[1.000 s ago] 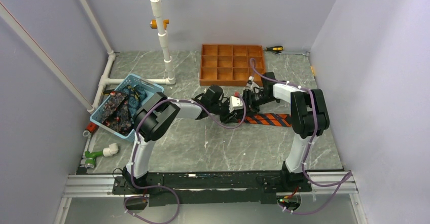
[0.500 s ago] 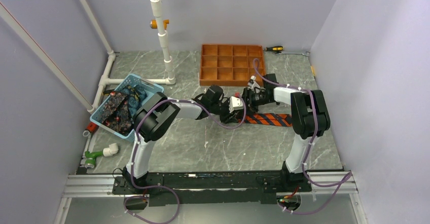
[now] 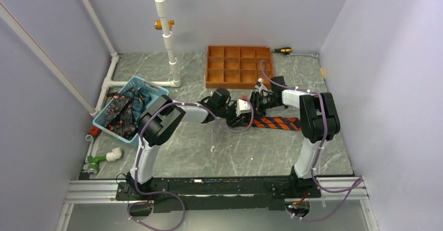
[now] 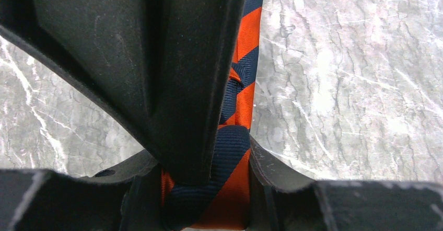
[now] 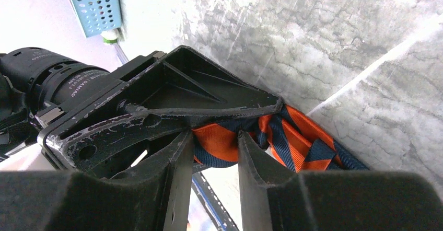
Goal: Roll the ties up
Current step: Roll the tie at the center of the board.
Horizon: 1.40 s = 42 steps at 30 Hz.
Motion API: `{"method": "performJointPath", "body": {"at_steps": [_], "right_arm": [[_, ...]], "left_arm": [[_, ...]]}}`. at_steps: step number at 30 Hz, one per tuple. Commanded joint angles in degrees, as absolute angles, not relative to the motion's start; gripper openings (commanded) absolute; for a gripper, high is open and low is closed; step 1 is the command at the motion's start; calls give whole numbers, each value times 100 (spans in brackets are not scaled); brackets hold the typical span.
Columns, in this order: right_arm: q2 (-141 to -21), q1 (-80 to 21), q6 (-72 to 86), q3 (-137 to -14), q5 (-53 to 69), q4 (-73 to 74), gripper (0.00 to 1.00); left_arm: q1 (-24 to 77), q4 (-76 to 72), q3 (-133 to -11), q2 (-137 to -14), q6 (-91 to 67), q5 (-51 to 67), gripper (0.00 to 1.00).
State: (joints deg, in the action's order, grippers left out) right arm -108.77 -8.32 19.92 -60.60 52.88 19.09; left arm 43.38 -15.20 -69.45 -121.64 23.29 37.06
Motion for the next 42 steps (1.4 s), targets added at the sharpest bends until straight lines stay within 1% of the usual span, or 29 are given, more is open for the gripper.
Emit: {"method": "performJointPath", "body": {"at_steps": [1, 4, 7, 10, 13, 14, 16, 18, 19, 21, 29, 34, 36, 39, 40, 42], "right_arm": [[-11277, -901, 1179, -6060, 4048, 2650, 0], [-11425, -911, 934, -6189, 3503, 3034, 0], [-11451, -954, 792, -6301, 2969, 3317, 0], [-11489, -1002, 681, -6349, 2656, 3515, 0], [-11415, -916, 721, -6235, 3342, 3326, 0], [-11331, -892, 812, -6148, 3711, 3151, 4], [-11078, -836, 1095, -6007, 4122, 2738, 27], [-10824, -770, 1406, -5903, 4328, 2319, 44], [-10750, -741, 1496, -5918, 4419, 2234, 49], [-10650, -707, 1600, -6031, 4602, 2204, 52], [-10366, -769, 2330, -5806, 5239, 1469, 53], [-10353, -785, 2229, -5678, 5262, 1400, 53], [-10465, -786, 2230, -5682, 5309, 1382, 49], [-10529, -820, 2327, -5603, 5413, 1240, 41], [-10524, -841, 2313, -5573, 5395, 1236, 37], [-10527, -872, 2233, -5510, 5321, 1271, 25]], "left_arm": [[4316, 222, -6397, -12769, 2602, 2924, 13], [4307, 47, -6410, -12703, 2512, 3141, 29], [4285, -287, -6473, -12709, 2357, 3393, 34], [4281, -380, -6657, -12815, 2273, 3536, 32], [4280, -306, -6803, -12935, 2261, 3549, 18], [4282, -314, -6782, -12939, 2266, 3527, 13], [4276, -311, -6693, -12905, 2269, 3484, 6], [4251, -394, -6524, -12831, 2249, 3427, 1], [4241, -437, -6418, -12798, 2216, 3378, 0], [4223, -476, -6261, -12728, 2150, 3242, 0], [4175, -529, -5987, -12661, 1827, 2479, 0], [4142, -497, -5925, -12640, 1772, 2323, 0], [4144, -429, -5956, -12669, 1821, 2344, 0], [4142, -363, -5997, -12691, 1945, 2340, 0], [4142, -360, -6006, -12696, 1987, 2342, 0], [4143, -296, -6053, -12699, 2044, 2350, 0]]}}
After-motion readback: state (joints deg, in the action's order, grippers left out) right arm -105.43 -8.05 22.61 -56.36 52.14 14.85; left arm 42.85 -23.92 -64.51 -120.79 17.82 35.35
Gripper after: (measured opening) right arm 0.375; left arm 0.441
